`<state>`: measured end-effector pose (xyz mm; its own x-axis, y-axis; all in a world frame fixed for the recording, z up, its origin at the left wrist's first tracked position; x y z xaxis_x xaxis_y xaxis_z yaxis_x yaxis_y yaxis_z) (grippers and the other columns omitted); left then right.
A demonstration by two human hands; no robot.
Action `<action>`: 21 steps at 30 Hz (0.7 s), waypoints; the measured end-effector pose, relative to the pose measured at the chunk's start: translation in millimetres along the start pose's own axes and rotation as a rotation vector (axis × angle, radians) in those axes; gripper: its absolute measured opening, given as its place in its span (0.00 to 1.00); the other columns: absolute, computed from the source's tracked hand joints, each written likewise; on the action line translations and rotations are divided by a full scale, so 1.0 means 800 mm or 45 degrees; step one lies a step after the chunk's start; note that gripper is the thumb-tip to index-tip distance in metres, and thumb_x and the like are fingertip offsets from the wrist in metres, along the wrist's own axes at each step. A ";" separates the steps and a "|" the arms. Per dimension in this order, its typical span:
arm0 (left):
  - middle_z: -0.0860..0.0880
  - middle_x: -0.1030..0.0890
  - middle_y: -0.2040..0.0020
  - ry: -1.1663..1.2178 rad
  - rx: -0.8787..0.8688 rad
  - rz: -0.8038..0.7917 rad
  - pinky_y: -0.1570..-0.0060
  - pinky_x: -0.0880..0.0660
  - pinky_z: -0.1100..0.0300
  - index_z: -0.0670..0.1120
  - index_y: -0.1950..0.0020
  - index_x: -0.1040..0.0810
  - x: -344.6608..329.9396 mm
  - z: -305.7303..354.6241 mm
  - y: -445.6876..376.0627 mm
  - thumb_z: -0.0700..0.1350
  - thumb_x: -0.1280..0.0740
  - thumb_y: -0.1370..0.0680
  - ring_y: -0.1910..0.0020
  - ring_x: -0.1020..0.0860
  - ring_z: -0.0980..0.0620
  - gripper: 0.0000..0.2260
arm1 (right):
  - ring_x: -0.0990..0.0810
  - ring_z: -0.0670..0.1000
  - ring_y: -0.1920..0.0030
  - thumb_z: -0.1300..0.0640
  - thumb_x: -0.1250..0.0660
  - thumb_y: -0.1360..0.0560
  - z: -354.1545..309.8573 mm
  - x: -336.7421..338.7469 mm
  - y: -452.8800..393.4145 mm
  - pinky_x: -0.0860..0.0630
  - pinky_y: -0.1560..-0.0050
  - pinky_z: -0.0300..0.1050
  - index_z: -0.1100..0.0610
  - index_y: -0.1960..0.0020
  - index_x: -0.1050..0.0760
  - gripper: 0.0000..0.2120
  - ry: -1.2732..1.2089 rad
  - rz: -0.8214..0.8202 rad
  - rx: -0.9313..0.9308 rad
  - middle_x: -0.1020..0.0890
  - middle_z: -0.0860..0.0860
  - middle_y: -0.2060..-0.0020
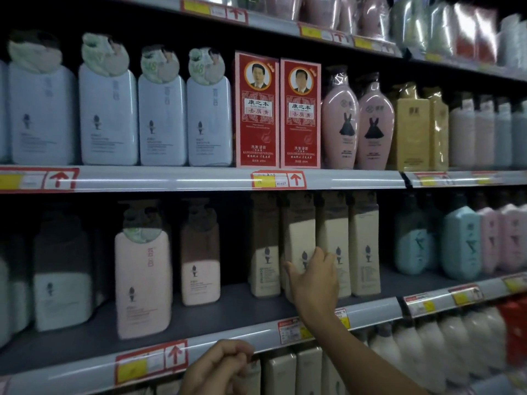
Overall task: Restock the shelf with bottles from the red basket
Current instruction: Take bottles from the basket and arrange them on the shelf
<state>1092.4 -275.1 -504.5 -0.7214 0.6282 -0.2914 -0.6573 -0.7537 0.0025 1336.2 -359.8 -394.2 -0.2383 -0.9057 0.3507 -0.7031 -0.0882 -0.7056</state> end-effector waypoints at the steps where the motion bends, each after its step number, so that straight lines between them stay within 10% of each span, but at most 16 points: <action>1: 0.38 0.15 0.61 -0.101 -0.094 -0.011 0.51 0.26 0.52 0.45 0.59 0.13 -0.004 0.007 0.000 0.34 0.33 0.20 0.61 0.19 0.43 0.13 | 0.23 0.56 0.47 0.43 0.24 0.28 0.000 -0.001 -0.001 0.26 0.51 0.49 0.55 0.43 0.29 0.23 0.006 -0.014 0.005 0.25 0.53 0.47; 6: 0.41 0.20 0.69 -0.131 -0.195 0.120 0.63 0.25 0.54 0.45 0.58 0.13 0.003 0.028 0.011 0.32 0.31 0.23 0.69 0.22 0.47 0.11 | 0.22 0.62 0.45 0.44 0.25 0.28 -0.010 0.012 0.002 0.24 0.51 0.55 0.57 0.42 0.29 0.24 0.052 -0.003 0.031 0.24 0.56 0.45; 10: 0.49 0.17 0.53 -0.137 -0.288 0.195 0.57 0.22 0.51 0.51 0.49 0.16 0.020 0.048 0.022 0.37 0.31 0.22 0.56 0.20 0.49 0.10 | 0.21 0.62 0.46 0.40 0.31 0.23 -0.043 0.042 0.045 0.25 0.51 0.50 0.60 0.34 0.27 0.28 -0.184 0.057 0.098 0.26 0.58 0.42; 13: 0.54 0.16 0.46 -0.235 -0.398 0.248 0.45 0.22 0.50 0.62 0.51 0.17 0.044 0.060 0.038 0.41 0.30 0.22 0.46 0.19 0.51 0.13 | 0.20 0.52 0.49 0.38 0.34 0.23 -0.094 0.027 0.113 0.26 0.51 0.44 0.54 0.39 0.24 0.22 -0.413 -0.306 0.224 0.25 0.50 0.45; 21: 0.44 0.18 0.45 -0.338 -0.345 0.387 0.54 0.21 0.60 0.47 0.43 0.21 0.156 0.023 0.125 0.38 0.34 0.19 0.54 0.20 0.54 0.07 | 0.20 0.44 0.59 0.46 0.36 0.23 -0.183 0.007 0.357 0.22 0.56 0.50 0.49 0.47 0.22 0.10 -0.614 -0.987 0.460 0.20 0.46 0.52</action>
<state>932.6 -268.0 -523.1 -0.9258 0.3730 -0.0618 -0.3533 -0.9116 -0.2101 1035.9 -329.0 -504.0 0.5585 -0.6087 0.5636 -0.2828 -0.7784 -0.5604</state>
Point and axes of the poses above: each hand's wrist, its own y-axis away from the middle knuckle, its own x-axis out of the back of the hand, z = x × y, the point moved 10 cm from there along -y, towards the middle knuckle
